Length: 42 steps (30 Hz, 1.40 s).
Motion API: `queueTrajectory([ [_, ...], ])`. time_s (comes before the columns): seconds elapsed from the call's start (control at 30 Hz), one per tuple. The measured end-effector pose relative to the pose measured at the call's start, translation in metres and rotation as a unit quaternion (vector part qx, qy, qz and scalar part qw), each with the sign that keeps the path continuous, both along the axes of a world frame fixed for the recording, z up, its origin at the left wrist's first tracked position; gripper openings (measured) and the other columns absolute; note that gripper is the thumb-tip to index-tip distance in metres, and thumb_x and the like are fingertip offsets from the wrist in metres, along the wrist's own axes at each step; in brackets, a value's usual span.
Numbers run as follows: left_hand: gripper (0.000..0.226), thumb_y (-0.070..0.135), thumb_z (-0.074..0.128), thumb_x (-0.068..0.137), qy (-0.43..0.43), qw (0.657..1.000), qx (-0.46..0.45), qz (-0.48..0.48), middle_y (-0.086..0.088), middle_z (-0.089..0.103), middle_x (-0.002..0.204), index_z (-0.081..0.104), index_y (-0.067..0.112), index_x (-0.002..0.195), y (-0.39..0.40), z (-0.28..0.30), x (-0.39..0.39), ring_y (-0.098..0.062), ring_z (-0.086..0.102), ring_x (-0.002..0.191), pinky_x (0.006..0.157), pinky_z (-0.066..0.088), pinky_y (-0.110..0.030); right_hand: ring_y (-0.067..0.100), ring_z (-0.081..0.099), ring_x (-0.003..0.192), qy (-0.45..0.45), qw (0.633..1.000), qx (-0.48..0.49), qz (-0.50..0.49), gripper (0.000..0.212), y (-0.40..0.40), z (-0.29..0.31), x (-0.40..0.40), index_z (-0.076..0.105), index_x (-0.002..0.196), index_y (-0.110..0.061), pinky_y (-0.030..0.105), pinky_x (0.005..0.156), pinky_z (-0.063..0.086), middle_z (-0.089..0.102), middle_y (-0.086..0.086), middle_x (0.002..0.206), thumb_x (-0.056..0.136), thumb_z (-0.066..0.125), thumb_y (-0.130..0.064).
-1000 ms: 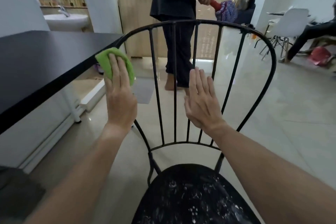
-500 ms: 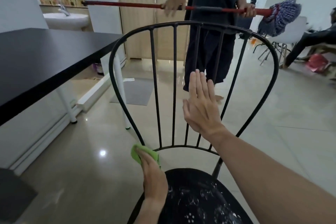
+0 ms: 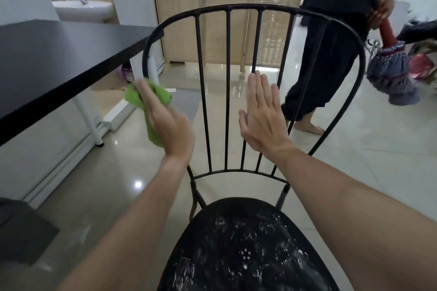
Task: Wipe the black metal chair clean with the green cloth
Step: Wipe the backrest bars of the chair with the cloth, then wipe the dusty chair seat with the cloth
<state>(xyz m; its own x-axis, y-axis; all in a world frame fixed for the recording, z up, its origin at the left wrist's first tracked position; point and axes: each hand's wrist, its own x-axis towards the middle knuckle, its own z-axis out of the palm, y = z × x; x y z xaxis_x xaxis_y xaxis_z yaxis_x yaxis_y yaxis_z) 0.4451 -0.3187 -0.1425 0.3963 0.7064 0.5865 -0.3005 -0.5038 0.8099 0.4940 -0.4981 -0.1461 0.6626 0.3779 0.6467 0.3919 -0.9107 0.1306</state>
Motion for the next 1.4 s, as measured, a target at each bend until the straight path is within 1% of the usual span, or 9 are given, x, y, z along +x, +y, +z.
queueTrajectory([
  [0.23,0.079,-0.017,0.034,0.081,0.056,0.961,0.269,0.016,-0.021,0.009,0.163,0.009,-0.003,0.154,0.032,0.033,0.017,-0.035,0.008,0.151,0.123,0.009,-0.052,0.029,0.003,0.152,0.012,1.000,0.004,0.015,0.073,-0.004,0.003,-0.003,0.003,0.154,0.000,0.046,0.123,0.008,0.007,0.018,0.163,0.096,0.035,-0.028],
  [0.37,0.089,-0.025,0.038,0.083,0.091,0.977,0.184,-0.065,-0.017,-0.013,0.164,-0.007,0.003,0.155,0.028,-0.003,-0.007,-0.012,-0.011,0.147,0.119,-0.002,-0.014,0.030,0.003,0.152,0.017,1.000,-0.015,0.011,0.073,-0.011,0.001,-0.008,0.002,0.154,0.000,0.047,0.122,0.010,0.006,0.018,0.163,0.096,0.035,-0.029],
  [0.53,0.107,-0.033,0.035,0.075,0.180,0.970,0.096,-0.132,-0.001,-0.025,0.162,-0.019,0.015,0.154,-0.001,-0.058,-0.039,0.000,-0.016,0.144,0.118,0.001,-0.013,0.029,0.002,0.152,0.047,0.999,-0.005,0.002,0.073,-0.021,-0.006,-0.017,0.004,0.154,0.000,0.047,0.123,0.009,0.006,0.018,0.163,0.095,0.037,-0.026],
  [0.63,0.088,-0.020,0.027,0.089,0.247,0.949,0.020,-0.195,-0.002,-0.002,0.165,-0.013,0.022,0.156,-0.014,-0.098,-0.059,-0.017,0.006,0.151,0.125,0.012,-0.034,0.030,0.002,0.152,0.069,0.997,0.018,0.001,0.075,-0.027,-0.021,-0.031,0.006,0.154,0.001,0.048,0.122,0.010,0.006,0.019,0.163,0.094,0.042,-0.024],
  [0.77,0.048,0.034,0.020,0.106,0.389,0.887,0.015,-0.247,-0.002,0.053,0.113,0.032,0.005,0.143,-0.013,-0.133,-0.086,-0.034,0.054,0.103,0.098,0.046,-0.053,0.028,0.001,0.152,0.119,0.992,0.029,-0.026,0.073,-0.034,-0.058,-0.062,0.003,0.154,0.001,0.048,0.122,0.010,0.004,0.018,0.164,0.095,0.035,-0.029],
  [0.87,0.074,-0.013,0.028,0.092,0.489,0.835,0.001,-0.253,-0.004,0.037,0.138,0.004,0.012,0.157,-0.004,-0.142,-0.094,-0.027,0.055,0.103,0.080,0.058,-0.041,0.027,-0.001,0.152,0.153,0.987,0.023,-0.045,0.072,-0.044,-0.086,-0.083,0.001,0.154,0.001,0.048,0.123,0.010,0.002,0.018,0.164,0.096,0.029,-0.031],
  [1.07,0.055,-0.003,0.029,0.099,0.362,0.905,-0.047,-0.217,-0.016,0.056,0.105,0.040,0.033,0.139,-0.017,-0.132,-0.128,-0.043,0.065,0.081,0.058,0.059,-0.033,0.026,-0.002,0.152,0.202,0.977,0.016,-0.067,0.071,-0.074,-0.112,-0.111,0.000,0.154,0.000,0.047,0.123,0.009,0.001,0.016,0.164,0.096,0.024,-0.033],
  [1.2,0.056,0.011,0.031,0.103,0.441,0.800,0.223,-0.339,-0.005,0.025,0.160,0.024,0.029,0.155,-0.042,-0.160,-0.150,-0.035,0.029,0.146,0.120,0.023,-0.053,0.023,-0.006,0.151,0.277,0.959,0.026,-0.045,0.071,-0.086,-0.127,-0.137,-0.003,0.155,-0.004,0.045,0.124,0.006,-0.003,0.013,0.164,0.096,0.015,-0.038],
  [1.4,0.062,0.035,0.024,0.100,0.535,0.756,0.315,-0.209,-0.001,-0.009,0.165,0.004,0.030,0.158,-0.079,-0.178,-0.141,-0.034,-0.009,0.151,0.123,-0.005,-0.050,0.019,-0.005,0.152,0.410,0.908,0.061,-0.065,0.081,-0.097,-0.158,-0.176,-0.001,0.156,-0.008,0.035,0.122,-0.007,-0.002,0.010,0.165,0.087,-0.002,-0.052],
])
